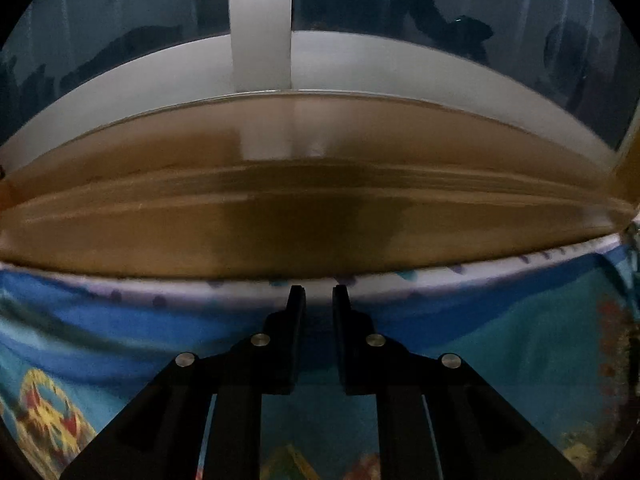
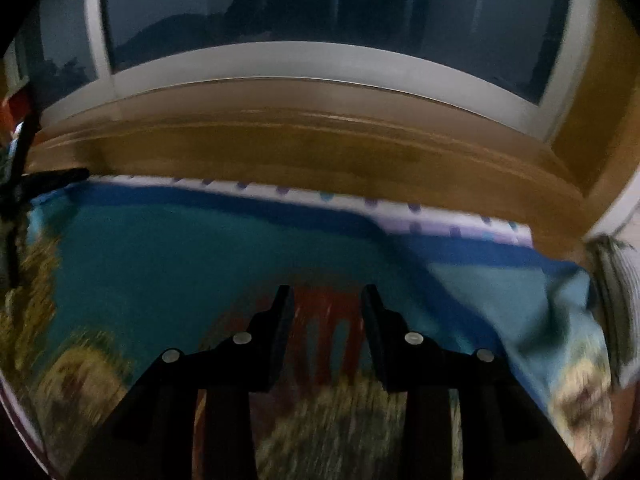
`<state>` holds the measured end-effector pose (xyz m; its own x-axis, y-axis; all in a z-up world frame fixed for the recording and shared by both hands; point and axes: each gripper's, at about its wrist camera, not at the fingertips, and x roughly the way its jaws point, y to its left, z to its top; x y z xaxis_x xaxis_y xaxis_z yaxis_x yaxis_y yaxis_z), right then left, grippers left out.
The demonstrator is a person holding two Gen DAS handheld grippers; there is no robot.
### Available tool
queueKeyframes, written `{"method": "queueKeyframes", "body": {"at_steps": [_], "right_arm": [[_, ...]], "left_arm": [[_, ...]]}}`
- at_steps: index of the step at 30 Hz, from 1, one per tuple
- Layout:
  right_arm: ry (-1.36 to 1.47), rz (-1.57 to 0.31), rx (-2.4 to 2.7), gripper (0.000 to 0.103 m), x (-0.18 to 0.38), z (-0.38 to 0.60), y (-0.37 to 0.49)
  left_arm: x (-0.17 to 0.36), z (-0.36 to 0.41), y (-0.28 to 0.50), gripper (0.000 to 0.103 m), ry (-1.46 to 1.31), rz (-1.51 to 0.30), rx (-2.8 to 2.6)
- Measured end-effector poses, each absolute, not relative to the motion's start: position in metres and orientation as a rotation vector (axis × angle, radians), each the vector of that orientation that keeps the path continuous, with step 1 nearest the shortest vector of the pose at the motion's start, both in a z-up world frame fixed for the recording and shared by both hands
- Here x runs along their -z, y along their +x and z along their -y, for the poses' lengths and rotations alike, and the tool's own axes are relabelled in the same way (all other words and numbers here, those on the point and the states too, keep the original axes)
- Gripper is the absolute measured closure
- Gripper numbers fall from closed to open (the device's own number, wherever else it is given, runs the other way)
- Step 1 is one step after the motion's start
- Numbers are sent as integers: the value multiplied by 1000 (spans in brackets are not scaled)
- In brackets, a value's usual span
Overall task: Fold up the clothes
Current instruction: 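Release the border and raise both grippers above the folded cloth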
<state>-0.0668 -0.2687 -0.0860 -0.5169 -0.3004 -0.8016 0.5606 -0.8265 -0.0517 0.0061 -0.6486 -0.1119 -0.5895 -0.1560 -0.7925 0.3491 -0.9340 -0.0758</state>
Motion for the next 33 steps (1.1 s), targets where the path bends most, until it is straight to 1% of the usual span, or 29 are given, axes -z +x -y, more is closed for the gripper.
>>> {"method": "queueKeyframes", "body": {"at_steps": [5,7,10,11,12,15,18,21,22,25,30,33], "right_arm": [[1160,-372,2320,68,87,257,-21],[1163,-357,2306,68,82,250,3],[1176,-333,2267,68,89,251,30],[1180,-328,2260,68,89,252,38],[1184,-323,2253,68,89,252,47],[1181,-301,2237,68,87,254,73],[1148,-253,2214,67,82,256,101],[1112,-187,2183,58,78,260,134],[1101,-163,2172,57,79,263,145],[1106,-126,2129,57,83,278,165],[1106,-121,2029,57,82,317,194],[1070,-150,2018,57,78,344,206]], "left_arm": [[109,613,57,90,1264,-368,2586],[113,597,83,90,1295,-384,2575],[117,581,125,90,1340,-420,2547],[120,578,139,90,1352,-430,2535],[133,573,141,90,1355,-436,2529],[126,566,172,90,1344,-430,2520],[108,568,213,89,1325,-428,2497],[95,573,253,89,1313,-433,2460],[94,572,264,89,1305,-425,2452],[79,574,305,89,1292,-403,2417],[64,588,345,89,1240,-420,2379],[59,608,370,88,1217,-417,2368]]}}
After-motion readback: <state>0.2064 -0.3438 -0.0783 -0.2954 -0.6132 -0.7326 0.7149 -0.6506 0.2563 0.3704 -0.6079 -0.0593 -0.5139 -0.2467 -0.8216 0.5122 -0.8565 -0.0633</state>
